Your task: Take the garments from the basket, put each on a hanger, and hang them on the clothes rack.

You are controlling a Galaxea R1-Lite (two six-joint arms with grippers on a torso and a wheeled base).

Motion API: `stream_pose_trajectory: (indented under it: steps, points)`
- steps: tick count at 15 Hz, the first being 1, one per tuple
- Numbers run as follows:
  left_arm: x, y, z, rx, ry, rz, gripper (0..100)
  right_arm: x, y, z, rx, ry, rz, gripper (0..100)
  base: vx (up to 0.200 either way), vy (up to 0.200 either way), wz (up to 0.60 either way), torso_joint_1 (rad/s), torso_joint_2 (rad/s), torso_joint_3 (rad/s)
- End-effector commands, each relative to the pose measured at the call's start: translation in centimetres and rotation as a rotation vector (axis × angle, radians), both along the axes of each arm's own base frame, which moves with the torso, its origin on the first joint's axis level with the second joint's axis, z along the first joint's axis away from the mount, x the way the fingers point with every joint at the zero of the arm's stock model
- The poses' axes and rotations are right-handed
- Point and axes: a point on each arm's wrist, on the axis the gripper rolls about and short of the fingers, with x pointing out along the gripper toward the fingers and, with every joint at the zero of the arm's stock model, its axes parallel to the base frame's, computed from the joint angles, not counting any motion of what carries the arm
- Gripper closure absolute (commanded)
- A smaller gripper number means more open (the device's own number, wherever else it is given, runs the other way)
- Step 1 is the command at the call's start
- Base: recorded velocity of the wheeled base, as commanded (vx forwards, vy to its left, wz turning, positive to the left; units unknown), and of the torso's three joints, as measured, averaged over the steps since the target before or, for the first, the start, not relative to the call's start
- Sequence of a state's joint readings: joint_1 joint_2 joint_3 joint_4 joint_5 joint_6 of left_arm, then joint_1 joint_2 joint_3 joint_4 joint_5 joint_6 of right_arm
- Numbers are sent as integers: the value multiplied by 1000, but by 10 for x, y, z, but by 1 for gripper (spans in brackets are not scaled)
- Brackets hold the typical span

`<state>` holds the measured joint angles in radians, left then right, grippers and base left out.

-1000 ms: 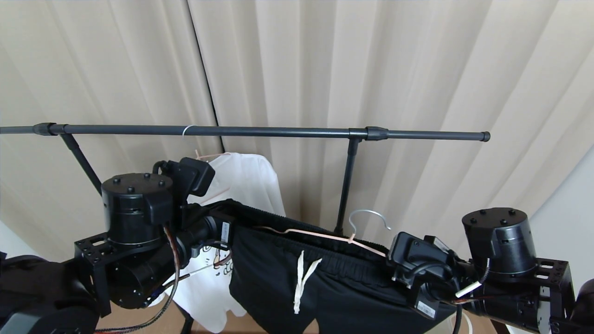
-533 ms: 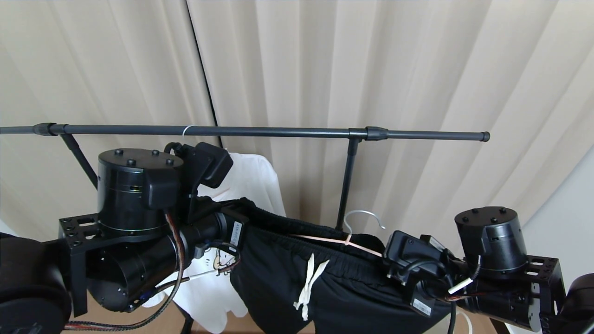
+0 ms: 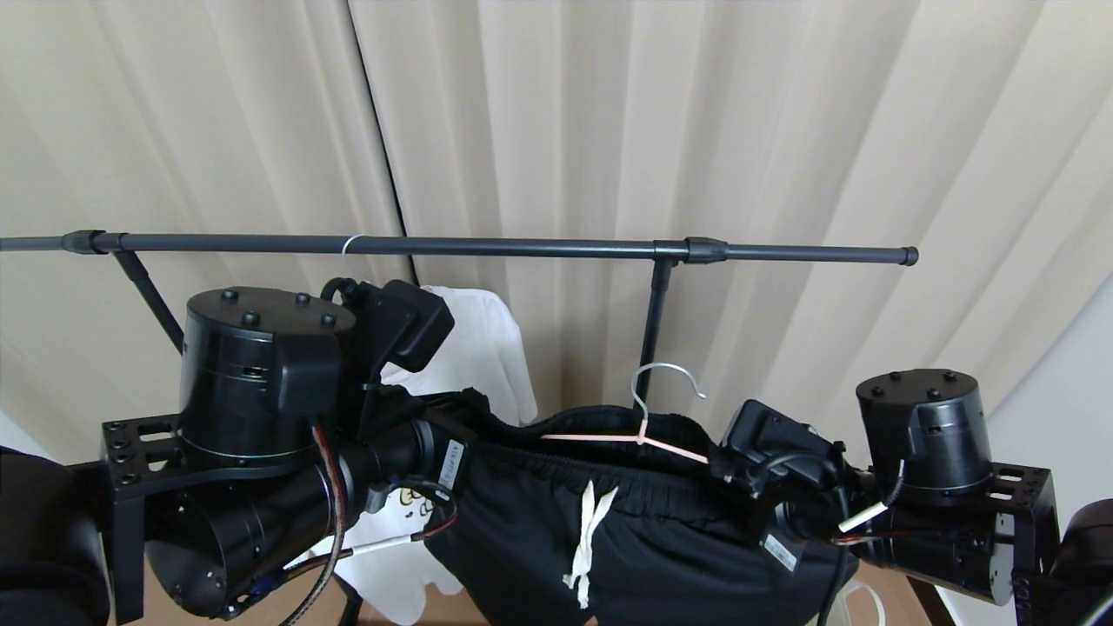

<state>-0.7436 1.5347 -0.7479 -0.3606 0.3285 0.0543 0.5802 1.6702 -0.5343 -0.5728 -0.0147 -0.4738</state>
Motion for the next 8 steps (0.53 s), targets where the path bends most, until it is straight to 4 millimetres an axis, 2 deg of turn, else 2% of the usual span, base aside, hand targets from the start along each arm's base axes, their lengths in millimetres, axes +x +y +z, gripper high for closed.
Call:
stream_pose_trajectory:
  steps: [1,8]
  points:
    - [-2,-2,-1,1,4,-9,100,-1,2,5,25,-9,0,100,0,0,0,0,0,0]
    - [-11,-5,-15,31,47,-42,100,-2,12,17,162,-25,-18,100,0,0,0,0,0,0]
